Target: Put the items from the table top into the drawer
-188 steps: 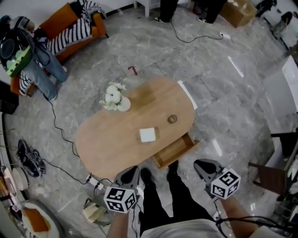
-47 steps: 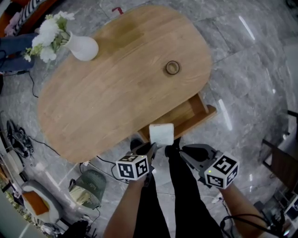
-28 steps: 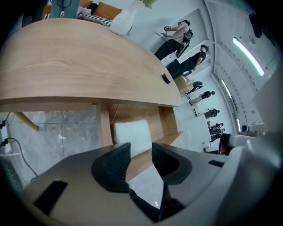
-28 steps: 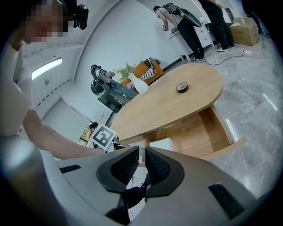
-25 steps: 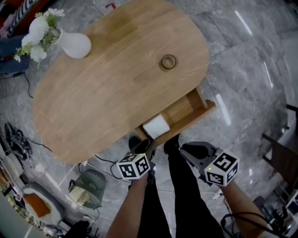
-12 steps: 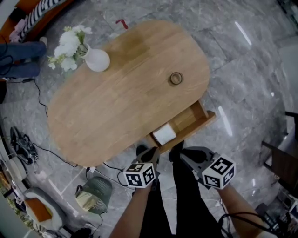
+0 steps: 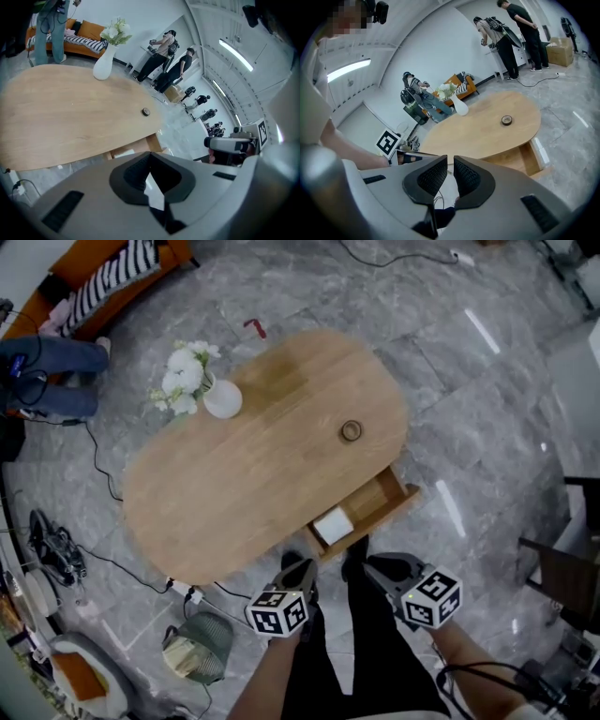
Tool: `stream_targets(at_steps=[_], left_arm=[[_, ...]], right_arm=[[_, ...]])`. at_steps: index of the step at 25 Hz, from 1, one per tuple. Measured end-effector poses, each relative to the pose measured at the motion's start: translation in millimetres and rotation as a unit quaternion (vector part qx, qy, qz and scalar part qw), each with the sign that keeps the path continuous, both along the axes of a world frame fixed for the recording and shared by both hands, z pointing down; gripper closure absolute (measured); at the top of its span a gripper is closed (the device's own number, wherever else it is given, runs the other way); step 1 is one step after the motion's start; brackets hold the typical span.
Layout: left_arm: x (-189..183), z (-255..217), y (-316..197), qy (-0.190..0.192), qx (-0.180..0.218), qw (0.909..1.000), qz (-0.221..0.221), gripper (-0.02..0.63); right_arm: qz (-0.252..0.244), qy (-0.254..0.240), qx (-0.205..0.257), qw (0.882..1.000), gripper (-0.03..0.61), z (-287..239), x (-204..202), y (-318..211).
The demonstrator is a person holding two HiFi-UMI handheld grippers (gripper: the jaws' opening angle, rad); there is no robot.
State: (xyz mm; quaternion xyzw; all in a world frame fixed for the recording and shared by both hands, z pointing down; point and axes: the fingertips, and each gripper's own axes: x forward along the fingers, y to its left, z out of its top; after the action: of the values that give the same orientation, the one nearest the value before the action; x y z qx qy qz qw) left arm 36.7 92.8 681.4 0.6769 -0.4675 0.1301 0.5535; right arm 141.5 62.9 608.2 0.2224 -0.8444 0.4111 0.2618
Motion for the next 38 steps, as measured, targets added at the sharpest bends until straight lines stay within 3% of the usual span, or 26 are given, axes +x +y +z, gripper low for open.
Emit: stream_targets(at_steps=[9, 22, 28, 38], left_arm=[[-14.3, -76.3, 14.1, 0.001, 0.014, 0.9999, 0.006, 0.612], [-19.1, -176.4, 17.9, 0.011, 0.074, 0.9941, 0.078, 0.614], [-30.5, -190.8, 18.6, 0.027, 0.08, 0.9939, 0.071, 0.612], [-60.6, -170.4, 23.9, 0.008, 0.066, 0.9913, 0.113, 0.612]], right_arm=[[0.026, 0.006, 0.019, 0.999, 0.515, -66.9, 1.0, 10.0], [0.067, 0.018, 0.053, 0.996, 0.515, -132.3, 9.5, 21.5], [0.074, 0.023, 0.068, 0.995, 0.515, -143.6, 4.2, 24.4], [0.113, 0.039, 0.07, 0.99, 0.515, -129.0, -4.2, 19.6]])
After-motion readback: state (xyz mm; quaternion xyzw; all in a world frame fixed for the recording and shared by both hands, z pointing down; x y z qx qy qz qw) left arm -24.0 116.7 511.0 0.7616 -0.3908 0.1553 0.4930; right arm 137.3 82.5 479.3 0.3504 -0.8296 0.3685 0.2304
